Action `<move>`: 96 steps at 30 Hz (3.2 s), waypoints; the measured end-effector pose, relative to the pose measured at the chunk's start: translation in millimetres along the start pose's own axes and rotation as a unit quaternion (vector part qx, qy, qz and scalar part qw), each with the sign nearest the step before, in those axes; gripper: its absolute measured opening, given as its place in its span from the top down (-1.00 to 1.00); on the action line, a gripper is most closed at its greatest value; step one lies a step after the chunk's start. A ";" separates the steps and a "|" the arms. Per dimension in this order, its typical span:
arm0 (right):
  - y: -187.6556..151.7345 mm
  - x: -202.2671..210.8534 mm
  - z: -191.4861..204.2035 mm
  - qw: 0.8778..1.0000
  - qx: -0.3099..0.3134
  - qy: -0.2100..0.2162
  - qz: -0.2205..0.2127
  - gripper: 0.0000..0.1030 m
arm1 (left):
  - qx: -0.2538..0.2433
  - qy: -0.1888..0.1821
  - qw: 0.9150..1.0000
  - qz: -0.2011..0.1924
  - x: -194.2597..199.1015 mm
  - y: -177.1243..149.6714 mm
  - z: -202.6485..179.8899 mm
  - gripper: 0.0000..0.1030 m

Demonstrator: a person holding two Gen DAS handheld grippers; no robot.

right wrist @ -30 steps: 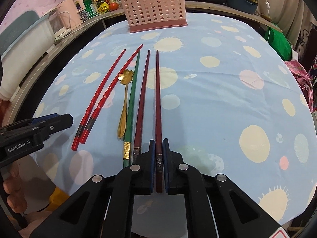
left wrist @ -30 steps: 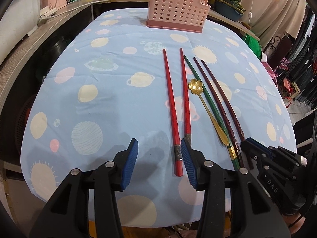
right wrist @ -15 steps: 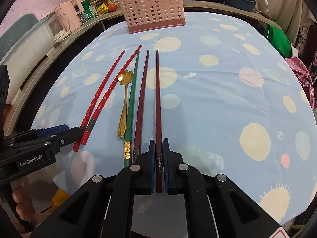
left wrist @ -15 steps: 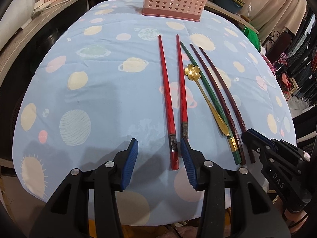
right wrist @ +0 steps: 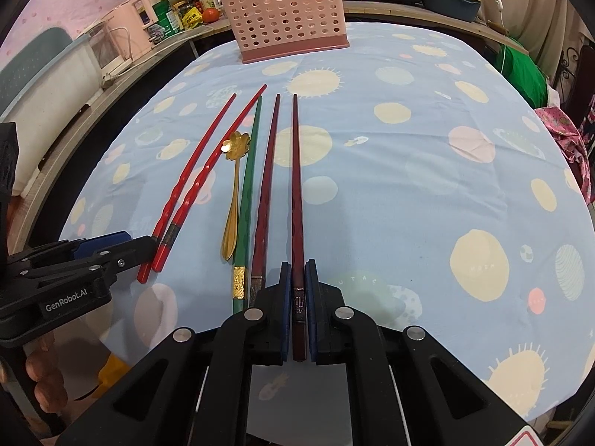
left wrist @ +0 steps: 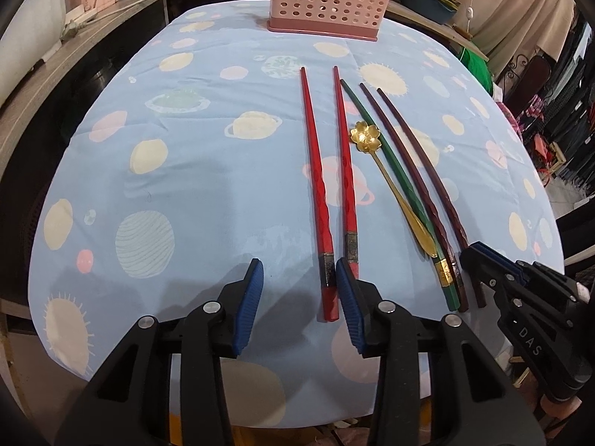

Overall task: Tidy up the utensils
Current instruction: 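Grasp the red chopstick with the left gripper while the right holds its chopstick, then lift both held chopsticks and carry them over the pink basket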

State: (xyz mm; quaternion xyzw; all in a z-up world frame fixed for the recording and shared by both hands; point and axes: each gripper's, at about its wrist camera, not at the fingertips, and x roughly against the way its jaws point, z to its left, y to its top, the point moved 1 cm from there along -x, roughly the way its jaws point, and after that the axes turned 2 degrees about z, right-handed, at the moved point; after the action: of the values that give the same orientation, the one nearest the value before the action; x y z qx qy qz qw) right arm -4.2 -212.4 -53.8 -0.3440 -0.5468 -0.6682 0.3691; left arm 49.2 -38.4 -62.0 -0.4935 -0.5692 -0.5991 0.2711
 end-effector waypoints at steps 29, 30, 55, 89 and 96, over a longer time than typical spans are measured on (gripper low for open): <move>16.7 23.1 0.0 0.999 -0.010 0.019 -0.033 0.86 | 0.008 -0.001 1.000 -0.018 20.2 6.3 6.6 0.86; 18.5 26.2 -0.4 0.999 -0.010 0.020 -0.037 0.86 | 0.010 -0.003 1.000 -0.020 22.7 7.5 7.5 0.86; 99.5 103.3 -17.4 0.986 -0.034 0.035 -0.162 0.86 | 0.044 -0.025 0.991 -0.127 103.2 84.4 21.9 0.87; 257.6 137.8 -28.6 0.955 -0.060 0.062 -0.285 0.86 | 0.042 -0.032 0.961 -0.271 187.4 249.0 22.3 0.87; 315.0 148.2 -23.1 0.942 -0.063 0.071 -0.323 0.86 | 0.039 -0.023 0.942 -0.332 221.3 302.3 14.5 0.87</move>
State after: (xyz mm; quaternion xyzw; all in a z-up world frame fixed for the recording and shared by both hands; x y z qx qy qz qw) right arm 195.6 -293.4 220.5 -0.1232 -0.5574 -0.8075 0.1486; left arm 240.3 -34.2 260.5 -0.2794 -0.7296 -0.6210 0.0631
